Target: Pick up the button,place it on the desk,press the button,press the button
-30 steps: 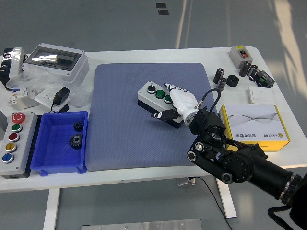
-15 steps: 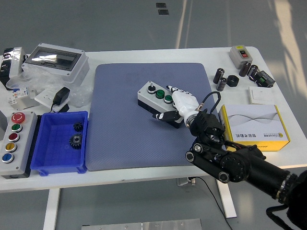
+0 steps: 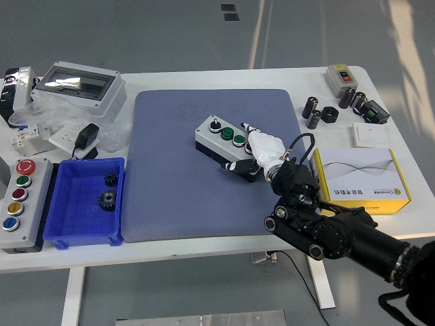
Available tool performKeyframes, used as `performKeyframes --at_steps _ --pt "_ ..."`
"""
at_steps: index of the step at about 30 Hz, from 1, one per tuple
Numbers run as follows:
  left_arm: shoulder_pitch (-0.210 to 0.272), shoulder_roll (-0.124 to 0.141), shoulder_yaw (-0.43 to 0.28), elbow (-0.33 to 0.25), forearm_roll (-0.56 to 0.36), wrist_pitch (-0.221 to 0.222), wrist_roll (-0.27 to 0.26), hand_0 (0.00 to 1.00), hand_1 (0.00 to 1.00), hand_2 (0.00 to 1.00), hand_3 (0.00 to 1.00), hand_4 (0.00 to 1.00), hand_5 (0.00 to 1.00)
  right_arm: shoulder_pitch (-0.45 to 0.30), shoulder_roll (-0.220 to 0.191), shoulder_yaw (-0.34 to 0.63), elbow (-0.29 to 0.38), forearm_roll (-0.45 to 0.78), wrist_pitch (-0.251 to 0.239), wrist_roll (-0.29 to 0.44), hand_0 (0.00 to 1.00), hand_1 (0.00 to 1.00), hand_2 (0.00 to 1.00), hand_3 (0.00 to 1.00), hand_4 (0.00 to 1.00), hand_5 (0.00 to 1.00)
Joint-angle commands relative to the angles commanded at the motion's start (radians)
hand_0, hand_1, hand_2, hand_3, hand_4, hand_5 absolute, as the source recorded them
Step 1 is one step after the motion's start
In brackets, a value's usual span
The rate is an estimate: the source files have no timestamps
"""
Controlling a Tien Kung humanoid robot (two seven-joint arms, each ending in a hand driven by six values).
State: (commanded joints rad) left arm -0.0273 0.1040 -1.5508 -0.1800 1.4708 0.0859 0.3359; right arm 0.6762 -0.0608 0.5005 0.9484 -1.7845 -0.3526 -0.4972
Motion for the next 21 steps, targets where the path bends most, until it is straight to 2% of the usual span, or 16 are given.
performKeyframes --at_steps 1,2,7,8,13,14,19,20,21 --pt "0.000 0.000 0.001 0.000 -0.001 0.000 -0.001 0.639 0.590 0.539 0.606 0.623 0.210 0.000 0.000 -0.001 -0.001 0.000 0.000 0.000 0.291 0.620 0.756 0.998 0.942 0.324" --pt "0.000 0.000 0.003 0.000 -0.004 0.000 -0.003 0.639 0.589 0.538 0.603 0.619 0.207 -0.001 -0.001 -0.002 -0.001 0.000 0.000 0.001 0.152 0.419 0.529 0.958 0.417 0.114" --pt "0.002 0.000 0.010 0.000 -0.011 0.000 -0.009 0.639 0.589 0.538 0.603 0.619 0.207 -0.002 -0.007 0.001 0.006 0.007 0.004 0.021 0.152 0.419 0.529 0.958 0.417 0.114" --pt "0.002 0.000 0.011 0.000 -0.013 0.000 -0.010 0.638 0.589 0.538 0.603 0.619 0.207 -0.002 -0.009 0.001 0.008 0.011 0.004 0.029 0.107 0.345 0.426 0.852 0.279 0.002" --pt "0.002 -0.001 0.017 0.000 -0.021 0.000 -0.015 0.638 0.589 0.538 0.603 0.619 0.207 -0.004 -0.022 -0.004 0.016 0.029 0.002 0.067 0.107 0.345 0.426 0.852 0.279 0.002" --pt "0.002 -0.001 0.018 0.000 -0.022 0.000 -0.016 0.636 0.589 0.539 0.602 0.618 0.205 -0.005 -0.026 -0.004 0.018 0.033 0.001 0.076 0.070 0.289 0.330 0.436 0.147 0.002" --pt "0.003 -0.002 0.020 0.000 -0.027 0.000 -0.021 0.636 0.589 0.539 0.602 0.618 0.205 -0.017 -0.081 -0.002 0.078 0.074 -0.020 0.174 0.070 0.289 0.330 0.436 0.147 0.002" --pt "0.004 -0.003 0.021 0.000 -0.029 0.001 -0.022 0.636 0.589 0.538 0.601 0.615 0.204 -0.020 -0.104 -0.002 0.104 0.088 -0.023 0.206 0.071 0.284 0.320 0.289 0.043 0.002" --pt "0.004 -0.003 0.022 0.000 -0.030 0.001 -0.023 0.636 0.589 0.538 0.601 0.615 0.204 -0.022 -0.120 -0.002 0.122 0.096 -0.025 0.229 0.071 0.284 0.320 0.289 0.043 0.002"
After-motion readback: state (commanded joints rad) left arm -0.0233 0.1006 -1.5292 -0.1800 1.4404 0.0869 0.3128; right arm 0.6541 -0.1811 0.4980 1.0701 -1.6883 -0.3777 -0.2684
